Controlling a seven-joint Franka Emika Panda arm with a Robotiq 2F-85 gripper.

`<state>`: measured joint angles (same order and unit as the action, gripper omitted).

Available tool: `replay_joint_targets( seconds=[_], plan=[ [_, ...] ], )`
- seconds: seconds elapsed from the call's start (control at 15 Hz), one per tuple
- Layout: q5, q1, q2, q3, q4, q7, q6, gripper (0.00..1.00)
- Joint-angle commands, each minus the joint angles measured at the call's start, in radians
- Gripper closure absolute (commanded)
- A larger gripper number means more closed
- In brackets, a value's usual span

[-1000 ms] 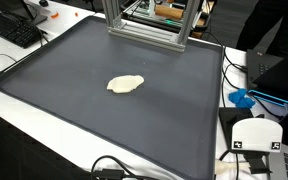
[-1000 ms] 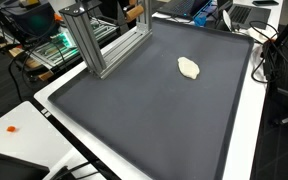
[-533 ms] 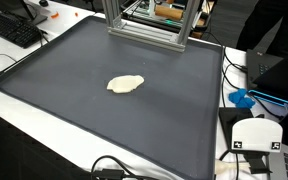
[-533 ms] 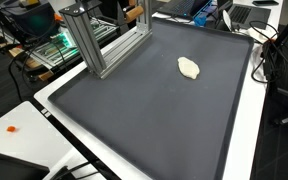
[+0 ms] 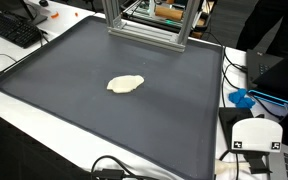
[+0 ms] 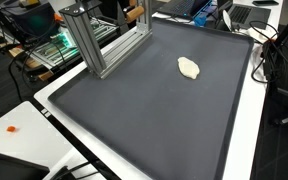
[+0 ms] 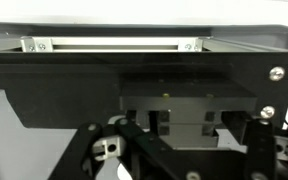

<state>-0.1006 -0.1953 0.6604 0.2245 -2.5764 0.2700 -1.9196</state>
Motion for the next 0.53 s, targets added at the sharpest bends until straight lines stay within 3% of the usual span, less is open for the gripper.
replay_joint_targets(
  seconds=[0.0,0.47],
  plan=[
    [-0.017,0.009,0.023,0.002,0.000,0.006,0.014,0.00],
    [-0.009,0.036,-0.050,-0.030,0.109,-0.022,0.011,0.00]
  ],
)
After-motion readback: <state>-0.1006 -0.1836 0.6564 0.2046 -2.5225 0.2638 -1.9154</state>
